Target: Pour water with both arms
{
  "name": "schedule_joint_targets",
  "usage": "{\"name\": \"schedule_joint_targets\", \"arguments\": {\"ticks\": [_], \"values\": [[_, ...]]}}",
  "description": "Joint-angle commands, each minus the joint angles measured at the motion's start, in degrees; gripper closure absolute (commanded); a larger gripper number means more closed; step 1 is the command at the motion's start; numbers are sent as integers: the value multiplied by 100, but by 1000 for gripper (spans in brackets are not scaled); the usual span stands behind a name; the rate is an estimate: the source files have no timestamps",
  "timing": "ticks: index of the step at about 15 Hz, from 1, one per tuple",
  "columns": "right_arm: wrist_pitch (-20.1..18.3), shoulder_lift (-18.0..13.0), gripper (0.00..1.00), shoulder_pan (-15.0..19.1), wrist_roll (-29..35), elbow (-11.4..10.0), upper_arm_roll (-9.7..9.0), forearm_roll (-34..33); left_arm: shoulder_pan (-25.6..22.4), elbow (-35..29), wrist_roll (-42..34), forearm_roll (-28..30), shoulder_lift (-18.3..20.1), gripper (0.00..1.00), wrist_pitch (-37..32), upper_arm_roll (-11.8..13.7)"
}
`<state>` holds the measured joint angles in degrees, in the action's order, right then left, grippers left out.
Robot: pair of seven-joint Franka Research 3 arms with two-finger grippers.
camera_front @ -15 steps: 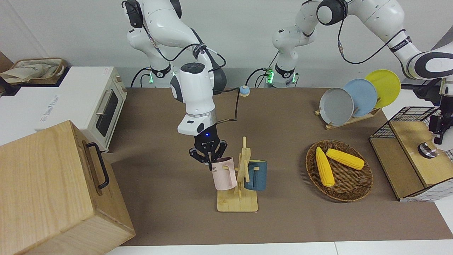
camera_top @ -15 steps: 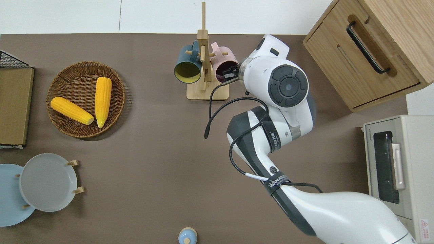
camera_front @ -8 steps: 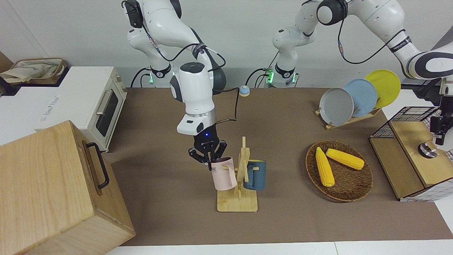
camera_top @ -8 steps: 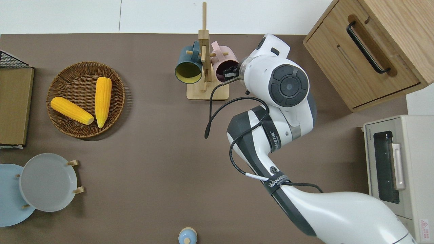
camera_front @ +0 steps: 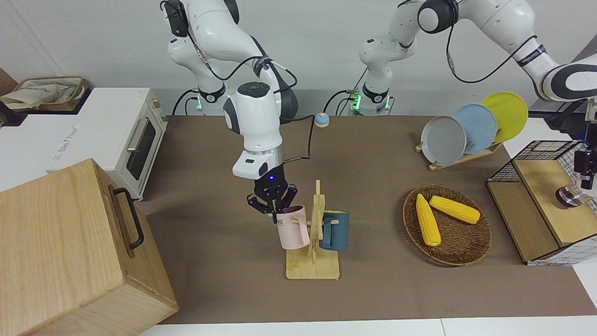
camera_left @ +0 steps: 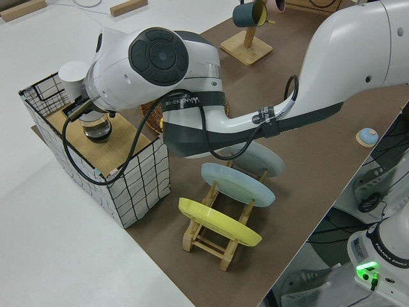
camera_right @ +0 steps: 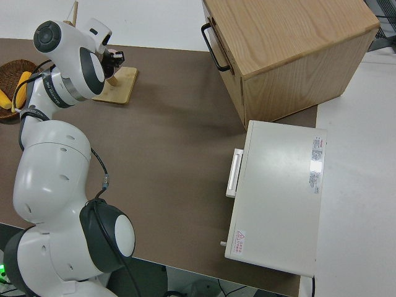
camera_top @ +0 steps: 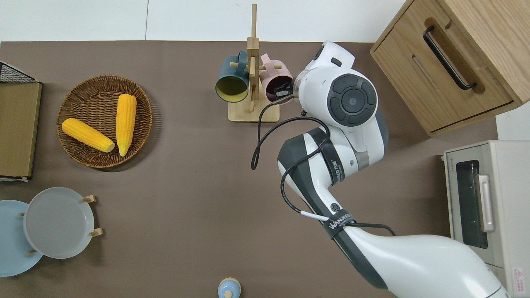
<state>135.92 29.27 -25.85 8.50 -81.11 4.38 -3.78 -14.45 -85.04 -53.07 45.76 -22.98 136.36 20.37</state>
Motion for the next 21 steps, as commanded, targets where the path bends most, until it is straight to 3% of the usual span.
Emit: {"name": "schedule_joint_targets", "arguments": {"ticks": [1, 9, 16, 19, 21], "values": [[-328, -114, 1000, 71, -226, 69, -17, -52, -58, 506, 709, -602, 144, 1000, -540, 28], [-979, -333, 1000, 317, -560, 262, -25, -26, 83, 515, 2044, -1876, 970, 1000, -1217, -68], [-1383, -623, 1000, 546, -798, 245, -25, 44, 802, 77, 3442, -3291, 1945, 1000, -1788, -139], [-1909, -711, 1000, 564, -798, 244, -8, 1, 1268, -441, 4189, -3959, 2411, 1000, -1788, -156], [-2427, -782, 1000, 634, -789, 209, -8, 0, 1383, -810, 4672, -4337, 2727, 1000, -1762, -357]]}}
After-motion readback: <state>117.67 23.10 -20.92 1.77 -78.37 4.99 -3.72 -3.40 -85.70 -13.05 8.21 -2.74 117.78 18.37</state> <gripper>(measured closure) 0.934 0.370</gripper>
